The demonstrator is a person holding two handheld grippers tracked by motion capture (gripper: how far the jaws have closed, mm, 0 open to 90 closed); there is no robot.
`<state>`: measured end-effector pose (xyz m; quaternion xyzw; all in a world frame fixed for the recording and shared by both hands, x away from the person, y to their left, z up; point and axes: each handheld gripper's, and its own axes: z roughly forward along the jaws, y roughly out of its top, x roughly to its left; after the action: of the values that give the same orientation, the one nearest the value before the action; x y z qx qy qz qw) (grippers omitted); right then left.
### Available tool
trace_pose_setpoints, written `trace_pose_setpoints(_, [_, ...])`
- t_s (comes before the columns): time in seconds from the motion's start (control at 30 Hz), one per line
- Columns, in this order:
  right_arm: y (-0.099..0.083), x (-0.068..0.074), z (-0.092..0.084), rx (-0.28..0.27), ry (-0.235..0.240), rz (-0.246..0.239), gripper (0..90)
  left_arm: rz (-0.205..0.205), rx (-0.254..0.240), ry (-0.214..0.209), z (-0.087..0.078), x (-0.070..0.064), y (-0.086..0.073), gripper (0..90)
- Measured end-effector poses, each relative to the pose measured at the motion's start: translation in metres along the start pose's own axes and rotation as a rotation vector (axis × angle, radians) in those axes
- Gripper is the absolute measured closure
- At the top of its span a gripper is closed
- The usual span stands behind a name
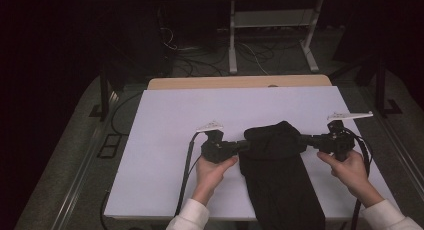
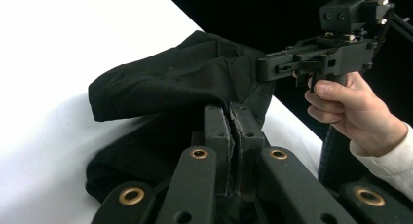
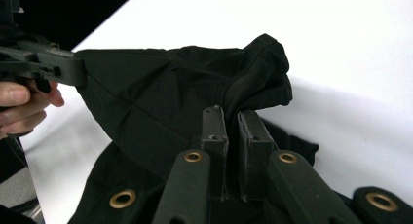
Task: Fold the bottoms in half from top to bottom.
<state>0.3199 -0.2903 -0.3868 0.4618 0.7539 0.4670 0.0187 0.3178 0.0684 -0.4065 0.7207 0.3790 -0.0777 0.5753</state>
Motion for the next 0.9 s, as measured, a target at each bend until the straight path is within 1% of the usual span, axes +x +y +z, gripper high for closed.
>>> trace_pose_setpoints(0.13, [-0.004,0.002,0.000,0.009,0.000,-0.006,82.0,-0.006,0.015,-0.002,-0.001,-0.001,-0.006,86.2])
trace_pose_setpoints(0.27, [-0.008,0.005,0.000,0.017,0.006,-0.008,82.0,-0.006,0.016,-0.010,-0.003,-0.002,-0.009,86.2])
trace_pose_setpoints(0.4, [-0.011,0.008,-0.002,0.023,0.011,-0.019,82.0,-0.007,0.026,-0.035,-0.005,-0.005,-0.011,86.2])
trace_pose_setpoints(0.47, [-0.013,0.010,-0.003,0.029,0.010,-0.022,82.0,-0.018,0.024,-0.051,-0.005,-0.006,-0.013,86.2])
trace_pose_setpoints(0.5, [-0.014,0.011,-0.003,0.029,0.006,-0.025,82.0,-0.018,0.028,-0.052,-0.005,-0.006,-0.014,86.1])
trace_pose_setpoints(0.6, [-0.017,0.011,-0.004,0.036,0.007,-0.026,82.0,-0.018,0.037,-0.052,-0.005,-0.008,-0.017,86.2])
trace_pose_setpoints(0.73, [-0.020,0.010,-0.003,0.049,0.006,-0.025,82.0,-0.008,0.060,-0.053,-0.005,-0.009,-0.023,86.1])
trace_pose_setpoints(0.9, [-0.023,0.008,-0.002,0.069,0.005,-0.022,82.0,-0.026,0.078,-0.068,-0.003,-0.009,-0.034,86.1])
